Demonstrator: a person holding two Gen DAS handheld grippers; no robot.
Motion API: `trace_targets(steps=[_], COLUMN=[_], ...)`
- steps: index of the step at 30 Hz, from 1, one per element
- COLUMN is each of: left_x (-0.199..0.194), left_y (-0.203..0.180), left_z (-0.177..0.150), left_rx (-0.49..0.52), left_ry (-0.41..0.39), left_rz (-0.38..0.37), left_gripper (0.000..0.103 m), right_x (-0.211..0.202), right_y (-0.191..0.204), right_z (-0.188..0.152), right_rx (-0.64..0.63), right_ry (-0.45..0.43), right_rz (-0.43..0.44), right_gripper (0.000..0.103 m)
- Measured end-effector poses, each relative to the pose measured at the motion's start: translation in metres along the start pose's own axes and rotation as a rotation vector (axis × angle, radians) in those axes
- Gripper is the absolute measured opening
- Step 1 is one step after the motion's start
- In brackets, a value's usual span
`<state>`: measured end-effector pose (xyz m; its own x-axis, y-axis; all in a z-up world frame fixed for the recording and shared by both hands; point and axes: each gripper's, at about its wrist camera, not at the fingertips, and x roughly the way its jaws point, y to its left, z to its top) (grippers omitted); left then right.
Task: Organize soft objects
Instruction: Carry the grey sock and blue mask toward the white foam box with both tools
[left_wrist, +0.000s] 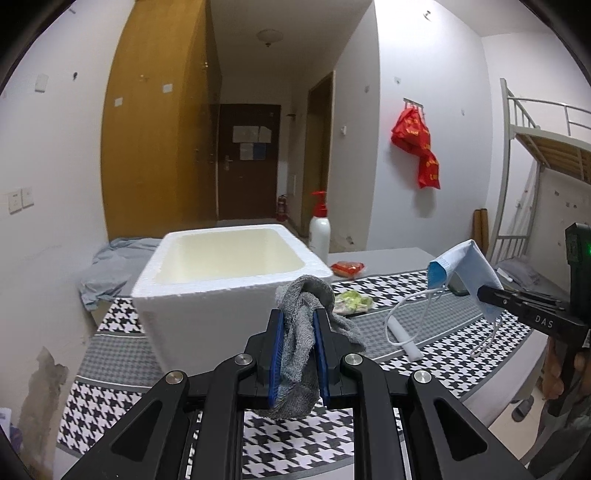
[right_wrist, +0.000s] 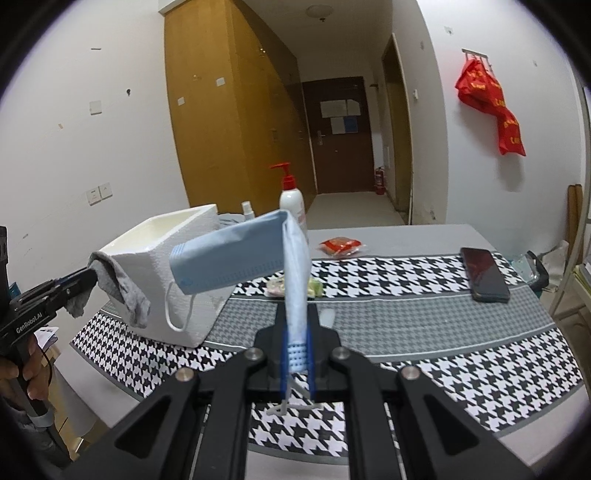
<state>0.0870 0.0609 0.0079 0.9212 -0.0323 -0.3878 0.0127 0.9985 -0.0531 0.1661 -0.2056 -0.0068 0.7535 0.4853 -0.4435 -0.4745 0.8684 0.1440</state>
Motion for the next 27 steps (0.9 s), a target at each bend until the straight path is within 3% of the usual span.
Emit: trace_targets(steps=[27], left_x=[-0.023], left_y=[0.049], left_z=[-0.011], left_rx=[-0.064], left_ry=[0.002], left_rz=[0.134], left_gripper=[0.017], right_x=[0.031], right_y=[0.05], right_z=[0.03], right_rx=[-0.09], right_ry=[-0.008], right_rz=[0.107], right_gripper=[0.01])
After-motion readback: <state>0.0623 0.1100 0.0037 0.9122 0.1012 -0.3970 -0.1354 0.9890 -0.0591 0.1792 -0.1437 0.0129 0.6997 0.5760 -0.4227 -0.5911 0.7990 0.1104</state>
